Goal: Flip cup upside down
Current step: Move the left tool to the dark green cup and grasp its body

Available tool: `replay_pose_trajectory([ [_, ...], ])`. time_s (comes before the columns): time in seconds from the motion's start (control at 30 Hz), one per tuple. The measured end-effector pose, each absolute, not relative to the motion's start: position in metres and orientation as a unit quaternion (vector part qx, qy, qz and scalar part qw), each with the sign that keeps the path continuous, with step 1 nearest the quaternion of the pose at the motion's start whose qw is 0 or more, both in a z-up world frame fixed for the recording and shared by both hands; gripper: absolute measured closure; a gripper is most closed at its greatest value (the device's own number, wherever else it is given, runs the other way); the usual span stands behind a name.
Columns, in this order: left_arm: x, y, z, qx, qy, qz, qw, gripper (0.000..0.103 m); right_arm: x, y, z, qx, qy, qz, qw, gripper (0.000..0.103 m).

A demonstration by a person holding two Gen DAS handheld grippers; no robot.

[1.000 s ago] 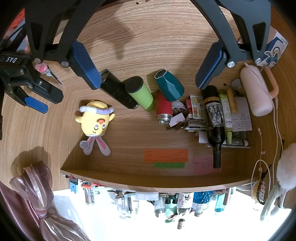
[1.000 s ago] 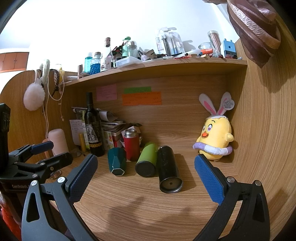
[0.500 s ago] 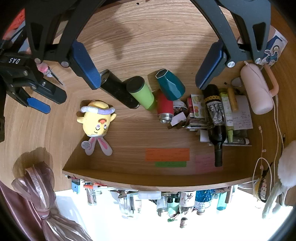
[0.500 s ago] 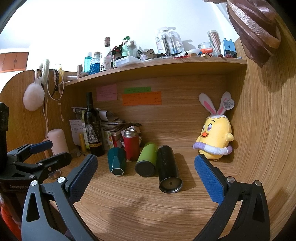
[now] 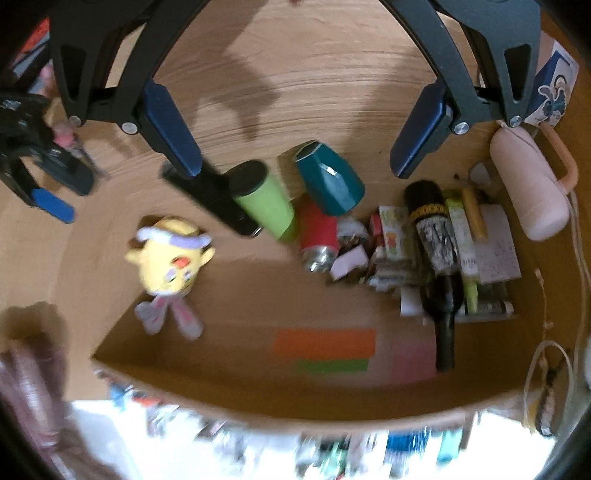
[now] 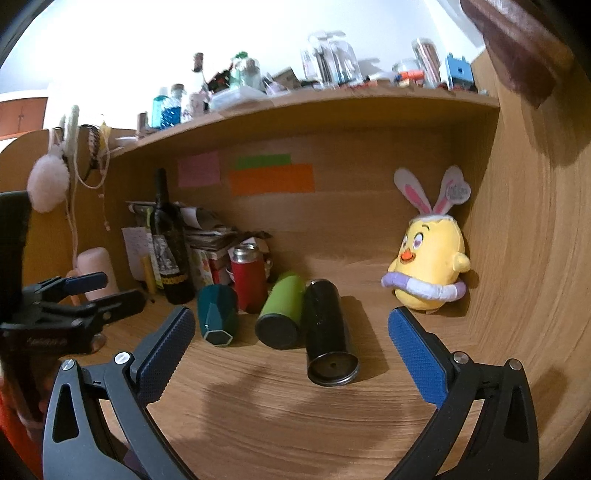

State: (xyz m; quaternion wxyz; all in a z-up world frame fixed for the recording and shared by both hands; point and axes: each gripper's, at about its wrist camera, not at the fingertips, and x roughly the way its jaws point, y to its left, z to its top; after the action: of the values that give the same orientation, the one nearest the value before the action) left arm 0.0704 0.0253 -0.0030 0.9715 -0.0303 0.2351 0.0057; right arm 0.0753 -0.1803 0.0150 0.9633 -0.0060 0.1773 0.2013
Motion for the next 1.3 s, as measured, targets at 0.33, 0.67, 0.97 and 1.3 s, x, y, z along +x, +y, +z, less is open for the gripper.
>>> replay_pose_trajectory([
  [0.33,0.193,0.067,-0.06,-0.062,0.377,0.016,0.924,0.0,0.118,-0.174,-0.016,-0.001,0.226,0.196,0.954,0.0],
  [0.67,0.248,0.078,-0.093,-0.101,0.435,0.026,0.895,0.0,0.138,-0.173,-0.029,0.001,0.25,0.193,0.949,0.0],
  [0.97,0.248,0.086,-0.108,-0.16,0.454,-0.007,0.877,0.028,0.141,-0.176,-0.032,0.009,0.26,0.192,0.946,0.0],
  [1.3,0.231,0.061,-0.107,-0.121,0.451,-0.016,0.884,0.033,0.127,-0.178,-0.03,0.006,0.258,0.194,0.946,0.0],
])
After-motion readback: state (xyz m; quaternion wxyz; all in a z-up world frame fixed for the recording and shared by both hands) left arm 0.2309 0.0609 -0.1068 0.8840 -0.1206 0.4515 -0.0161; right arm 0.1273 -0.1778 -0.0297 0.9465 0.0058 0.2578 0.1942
